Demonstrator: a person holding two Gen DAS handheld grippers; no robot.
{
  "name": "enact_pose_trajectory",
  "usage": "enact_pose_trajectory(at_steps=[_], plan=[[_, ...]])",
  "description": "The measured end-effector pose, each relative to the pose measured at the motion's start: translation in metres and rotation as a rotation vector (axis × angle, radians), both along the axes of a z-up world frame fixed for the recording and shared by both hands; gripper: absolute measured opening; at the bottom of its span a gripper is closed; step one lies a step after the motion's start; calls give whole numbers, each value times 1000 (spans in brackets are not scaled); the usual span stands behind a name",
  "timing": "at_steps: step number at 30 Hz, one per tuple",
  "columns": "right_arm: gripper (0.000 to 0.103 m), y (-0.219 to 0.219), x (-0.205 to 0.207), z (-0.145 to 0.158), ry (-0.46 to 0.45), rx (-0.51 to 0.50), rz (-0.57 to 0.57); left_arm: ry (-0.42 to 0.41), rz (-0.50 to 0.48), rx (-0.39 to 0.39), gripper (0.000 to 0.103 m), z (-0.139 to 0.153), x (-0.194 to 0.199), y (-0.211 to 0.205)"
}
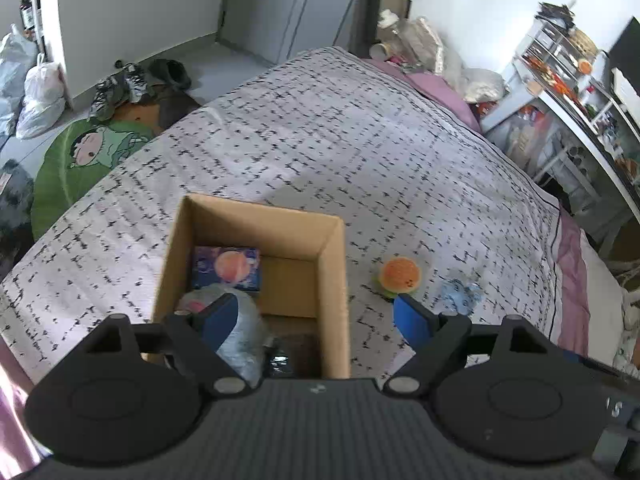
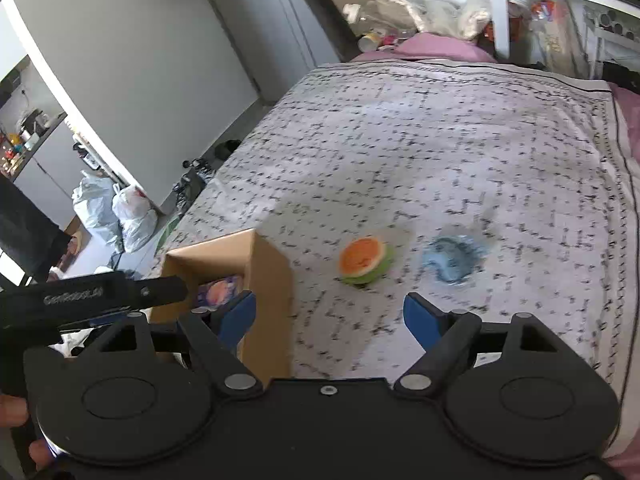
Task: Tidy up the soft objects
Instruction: 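Grasp the burger plush with the left tool while the right tool grasps the blue octopus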
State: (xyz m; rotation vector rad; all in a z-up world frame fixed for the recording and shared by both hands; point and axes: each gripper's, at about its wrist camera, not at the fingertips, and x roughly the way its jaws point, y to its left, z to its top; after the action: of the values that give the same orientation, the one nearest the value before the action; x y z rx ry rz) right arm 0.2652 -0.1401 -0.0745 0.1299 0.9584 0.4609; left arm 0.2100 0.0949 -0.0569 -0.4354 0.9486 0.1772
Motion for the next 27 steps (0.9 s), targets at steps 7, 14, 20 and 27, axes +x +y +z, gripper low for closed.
enact_pose_trajectory(at_steps=[7, 14, 20, 27], plan=[[85, -34, 18, -2, 10, 20, -39, -13, -37, 27, 84, 3, 13, -29], [93, -54, 37, -22, 1, 53, -83, -18, -61, 24, 84, 0, 30, -57], [93, -67, 49, -51, 13, 73, -135, -9, -95, 28, 84, -10, 51, -79], [93, -73, 63, -67, 33, 35, -150, 10, -109, 39, 84, -28, 75, -96]])
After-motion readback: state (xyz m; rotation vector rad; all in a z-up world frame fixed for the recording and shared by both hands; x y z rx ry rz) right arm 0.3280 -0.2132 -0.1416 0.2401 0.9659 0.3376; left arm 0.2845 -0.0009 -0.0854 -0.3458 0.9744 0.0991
